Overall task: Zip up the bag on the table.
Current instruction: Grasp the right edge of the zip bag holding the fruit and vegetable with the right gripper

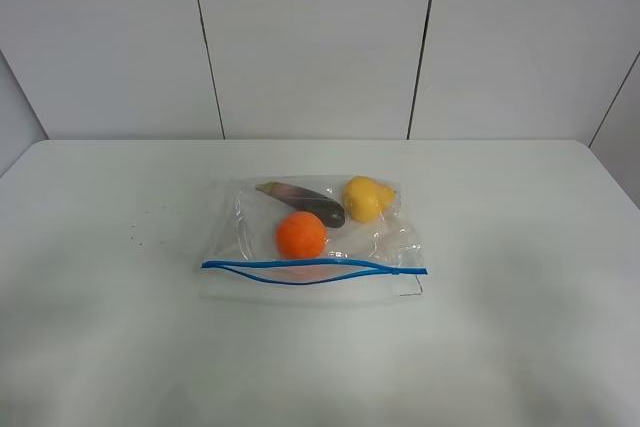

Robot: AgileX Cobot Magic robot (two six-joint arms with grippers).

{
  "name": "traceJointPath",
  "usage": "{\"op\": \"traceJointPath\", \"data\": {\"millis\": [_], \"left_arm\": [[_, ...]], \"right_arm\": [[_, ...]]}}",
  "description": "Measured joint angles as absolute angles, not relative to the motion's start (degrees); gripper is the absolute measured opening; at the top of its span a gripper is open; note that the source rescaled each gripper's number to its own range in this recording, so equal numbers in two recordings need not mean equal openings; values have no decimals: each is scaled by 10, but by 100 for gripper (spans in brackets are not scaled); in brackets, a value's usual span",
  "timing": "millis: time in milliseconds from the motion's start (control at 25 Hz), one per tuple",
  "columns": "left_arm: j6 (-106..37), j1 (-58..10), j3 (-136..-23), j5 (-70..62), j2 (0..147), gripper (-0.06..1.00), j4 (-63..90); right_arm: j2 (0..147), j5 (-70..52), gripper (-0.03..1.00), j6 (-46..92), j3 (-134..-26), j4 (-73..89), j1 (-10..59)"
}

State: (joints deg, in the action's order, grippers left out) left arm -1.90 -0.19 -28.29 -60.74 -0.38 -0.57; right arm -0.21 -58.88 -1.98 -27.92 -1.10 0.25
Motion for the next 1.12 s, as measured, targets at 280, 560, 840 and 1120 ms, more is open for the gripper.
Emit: {"op": "traceJointPath", "data": {"millis": [280,560,840,1120], "left_arm": [[-19,-2,-283,-607,-4,92,-6],[-19,-2,-283,-607,-4,92,-6],[-19,-2,-283,-607,-4,92,-6],[-19,-2,-283,-607,-4,92,-6]], "right_arm": [[-2,-589,100,-20,-279,-12,2],[109,-577,100,-11,-355,-22,2],[399,-567,100,-6,-507,20,2],[660,-543,100,72,-571,124,2]]}}
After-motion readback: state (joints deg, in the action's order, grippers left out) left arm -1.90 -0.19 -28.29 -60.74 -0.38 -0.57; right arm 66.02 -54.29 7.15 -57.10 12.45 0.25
